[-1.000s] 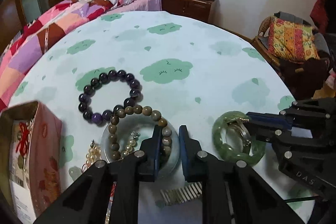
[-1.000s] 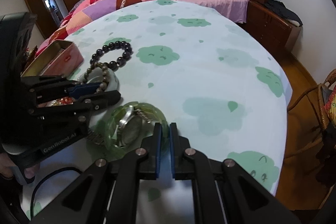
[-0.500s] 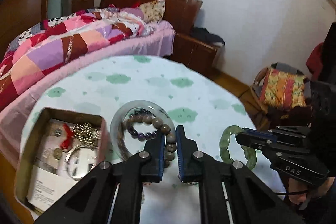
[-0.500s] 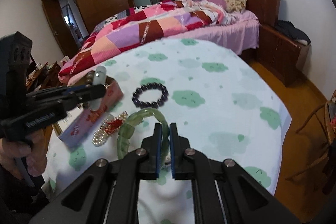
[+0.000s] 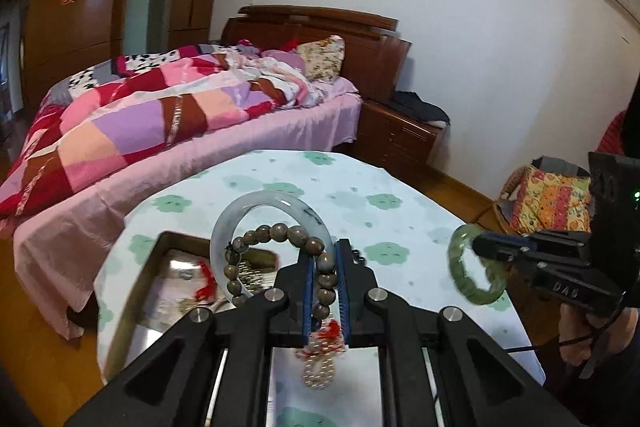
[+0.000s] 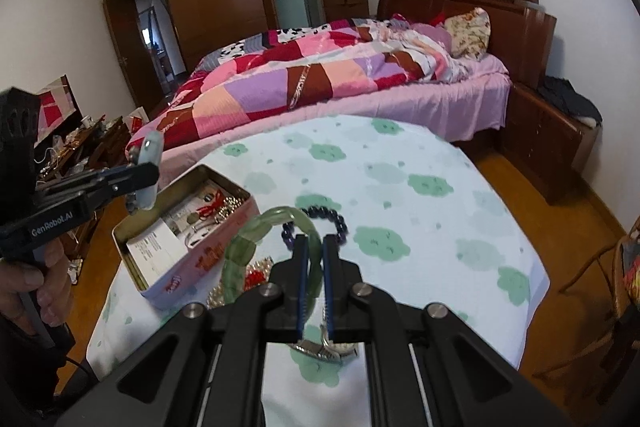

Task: Organize jewelry
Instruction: 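Grasp the white jade bangle and beaded bracelet with the left gripper while the right holds the green bangle, then carry both bangles over the tin box and open both grippers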

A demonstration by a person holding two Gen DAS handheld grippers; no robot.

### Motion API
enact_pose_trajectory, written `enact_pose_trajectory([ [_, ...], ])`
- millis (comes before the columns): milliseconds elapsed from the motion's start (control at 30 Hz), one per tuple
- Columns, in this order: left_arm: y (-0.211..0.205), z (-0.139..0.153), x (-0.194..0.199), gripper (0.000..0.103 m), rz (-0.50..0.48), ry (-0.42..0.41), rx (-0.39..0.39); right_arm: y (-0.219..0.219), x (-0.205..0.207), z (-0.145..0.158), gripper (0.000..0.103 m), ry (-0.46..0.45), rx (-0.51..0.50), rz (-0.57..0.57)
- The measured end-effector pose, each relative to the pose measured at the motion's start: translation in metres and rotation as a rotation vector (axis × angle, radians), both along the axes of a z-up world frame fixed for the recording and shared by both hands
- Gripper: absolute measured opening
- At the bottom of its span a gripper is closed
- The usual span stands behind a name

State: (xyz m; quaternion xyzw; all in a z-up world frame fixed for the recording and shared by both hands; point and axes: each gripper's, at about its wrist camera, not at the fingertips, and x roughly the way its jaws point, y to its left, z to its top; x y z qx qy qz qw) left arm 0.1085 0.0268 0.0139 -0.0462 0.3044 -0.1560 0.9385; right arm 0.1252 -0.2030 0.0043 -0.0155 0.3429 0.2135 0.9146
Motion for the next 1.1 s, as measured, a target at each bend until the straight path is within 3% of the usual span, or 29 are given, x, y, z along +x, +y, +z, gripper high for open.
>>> enact_pose_trajectory([
  [633,0.059,-0.034,0.013,0.010,0.114,0.066,0.015,0.083,0.020,0.020,0.008,-0.032,-0.059,0.163],
  [867,0.069,-0.054,0.022,0.010,0.129,0.116,0.016,0.121,0.030,0.008,0.008,-0.009,-0.068,0.217],
  [1100,0.074,-0.070,0.027,0.010,0.123,0.156,0.014,0.154,0.036,-0.022,0.008,0.047,-0.096,0.257],
])
